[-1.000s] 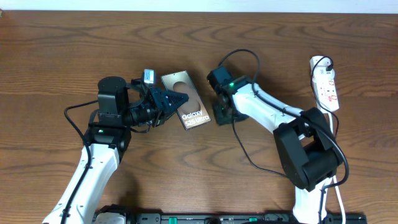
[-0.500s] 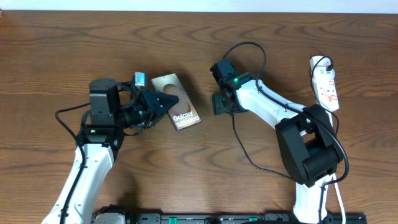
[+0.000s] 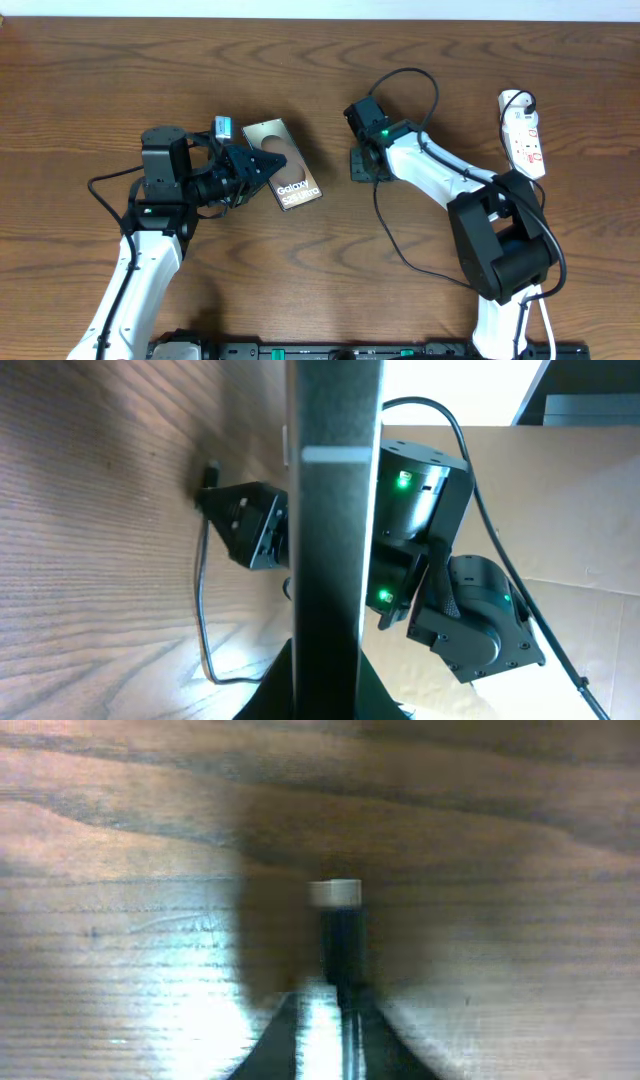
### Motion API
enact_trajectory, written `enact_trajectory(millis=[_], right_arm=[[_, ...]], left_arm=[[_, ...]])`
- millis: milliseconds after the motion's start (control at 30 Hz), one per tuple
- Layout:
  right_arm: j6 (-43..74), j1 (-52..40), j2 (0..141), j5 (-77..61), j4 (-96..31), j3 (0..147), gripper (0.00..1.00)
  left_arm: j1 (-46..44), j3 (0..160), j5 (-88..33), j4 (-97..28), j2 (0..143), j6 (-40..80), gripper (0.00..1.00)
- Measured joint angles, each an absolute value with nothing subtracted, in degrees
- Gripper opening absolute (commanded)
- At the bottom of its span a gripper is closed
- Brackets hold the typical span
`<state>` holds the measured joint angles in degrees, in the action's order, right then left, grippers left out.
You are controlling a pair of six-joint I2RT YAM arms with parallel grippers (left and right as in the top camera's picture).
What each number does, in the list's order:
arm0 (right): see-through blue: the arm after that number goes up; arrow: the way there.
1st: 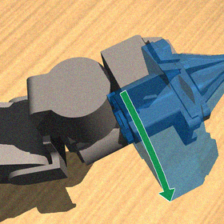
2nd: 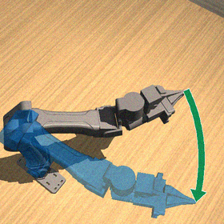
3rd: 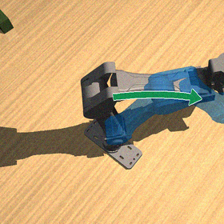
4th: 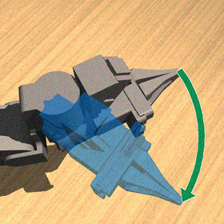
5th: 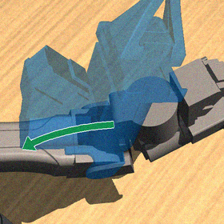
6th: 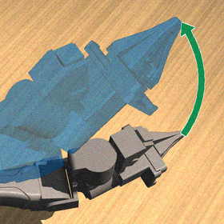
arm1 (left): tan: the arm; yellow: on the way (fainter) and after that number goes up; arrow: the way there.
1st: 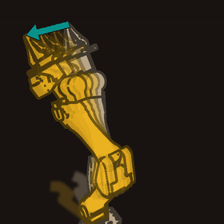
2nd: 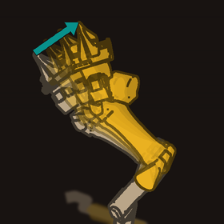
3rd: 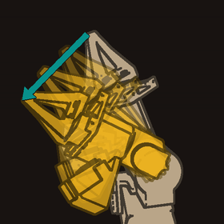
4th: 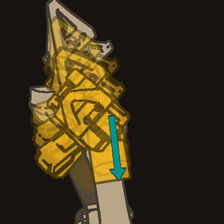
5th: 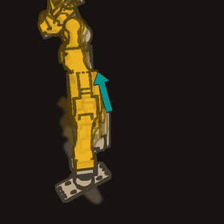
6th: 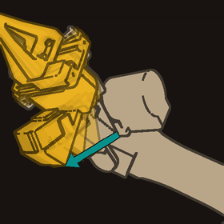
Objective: Plug charger to phone and switch on socket
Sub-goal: 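Carry the cable plug left toward the phone's bottom edge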
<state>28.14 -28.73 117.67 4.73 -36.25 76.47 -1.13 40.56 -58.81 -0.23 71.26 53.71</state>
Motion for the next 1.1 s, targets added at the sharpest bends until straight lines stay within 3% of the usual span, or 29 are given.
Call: enact_trajectory(millis=[233, 433, 733, 933, 1100], right_arm=[[28.01, -27.92, 117.58, 2.50, -37.39, 77.21, 0.01], [22.76, -27.68, 114.89, -5.85, -49.32, 75.72, 0.01], [14.79, -28.08, 89.52, -14.15, -65.23, 73.34, 0.01], [12.01, -31.05, 75.42, -20.82, -64.45, 71.57, 0.01], [11.70, -34.96, 71.81, -22.87, -62.24, 70.72, 0.01]], left_arm=[[-1.13, 40.56, -60.49, -0.21, 71.24, 52.99, 0.07], [-1.13, 40.56, -61.63, 1.65, 71.40, 52.03, 0.08], [-1.13, 40.53, -68.45, 23.42, 78.83, 54.72, 0.07], [-1.48, 40.51, -70.32, 31.79, 83.15, 60.80, 0.07], [-4.21, 40.51, -69.01, 39.59, 84.18, 66.30, 0.07]])
